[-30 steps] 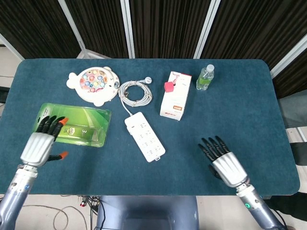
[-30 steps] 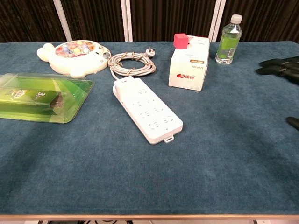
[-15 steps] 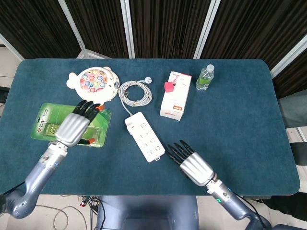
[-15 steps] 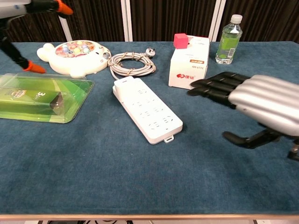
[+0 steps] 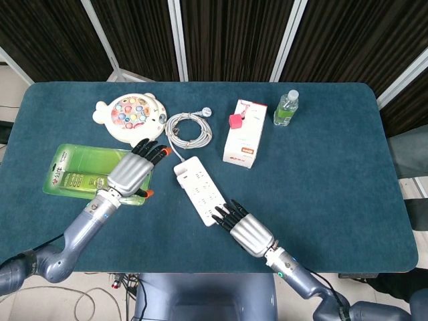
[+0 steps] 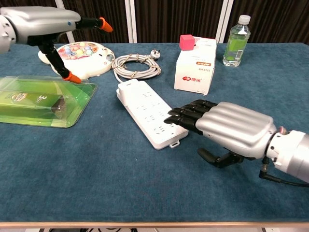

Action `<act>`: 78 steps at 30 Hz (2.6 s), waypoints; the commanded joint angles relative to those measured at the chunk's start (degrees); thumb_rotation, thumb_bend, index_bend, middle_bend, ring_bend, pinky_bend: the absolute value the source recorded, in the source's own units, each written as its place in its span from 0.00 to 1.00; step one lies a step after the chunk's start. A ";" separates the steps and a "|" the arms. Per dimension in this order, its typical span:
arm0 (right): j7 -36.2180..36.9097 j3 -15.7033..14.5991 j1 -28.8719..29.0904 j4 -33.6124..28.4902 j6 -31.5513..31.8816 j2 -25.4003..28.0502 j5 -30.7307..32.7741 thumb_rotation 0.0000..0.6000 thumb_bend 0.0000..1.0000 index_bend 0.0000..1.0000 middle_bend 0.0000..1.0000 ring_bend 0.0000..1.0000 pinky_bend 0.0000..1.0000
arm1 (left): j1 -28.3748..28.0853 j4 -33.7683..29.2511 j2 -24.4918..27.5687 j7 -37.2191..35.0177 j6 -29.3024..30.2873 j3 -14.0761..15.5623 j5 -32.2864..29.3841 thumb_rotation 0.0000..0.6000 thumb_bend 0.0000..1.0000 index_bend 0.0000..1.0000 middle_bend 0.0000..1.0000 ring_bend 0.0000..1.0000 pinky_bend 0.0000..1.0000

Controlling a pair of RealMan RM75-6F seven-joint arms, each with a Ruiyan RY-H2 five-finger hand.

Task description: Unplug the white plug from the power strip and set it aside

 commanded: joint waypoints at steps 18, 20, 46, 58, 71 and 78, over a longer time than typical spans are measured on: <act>-0.03 0.82 4.20 5.28 -3.41 -7.04 4.50 1.00 0.94 0.00 0.00 0.00 0.02 | -6.38 6.84 -5.16 0.28 -3.66 2.38 -2.63 1.00 0.01 0.08 0.09 0.00 0.00; -0.04 0.74 4.43 5.62 -3.64 -7.39 4.87 1.00 0.96 0.00 0.00 0.00 0.02 | -6.67 7.30 -5.51 0.15 -3.81 2.72 -2.63 1.00 0.01 0.08 0.09 0.00 0.00; -0.06 -1.43 5.20 6.99 -2.68 -8.26 6.58 1.00 0.97 0.00 0.00 0.00 0.04 | -16.27 17.79 -10.92 -0.28 -13.11 5.35 -0.20 1.00 0.01 0.14 0.14 0.01 0.01; 0.60 -1.96 5.34 7.51 -1.72 -8.00 6.77 1.00 0.97 0.00 0.00 0.00 0.04 | -17.02 21.91 -13.61 -1.99 -13.01 6.93 -0.71 1.00 0.09 0.25 0.25 0.04 0.05; 0.61 -2.56 5.33 7.91 -0.93 -8.16 6.97 1.00 0.97 0.00 0.00 0.00 0.04 | -16.84 24.43 -15.43 -3.29 -10.93 7.97 0.47 1.00 0.14 0.37 0.38 0.08 0.09; 0.73 -2.77 5.35 8.13 -0.42 -8.15 7.17 1.00 0.97 0.00 0.00 0.00 0.04 | -16.81 27.24 -17.82 -4.14 -9.26 8.41 1.84 1.00 0.15 0.39 0.42 0.10 0.11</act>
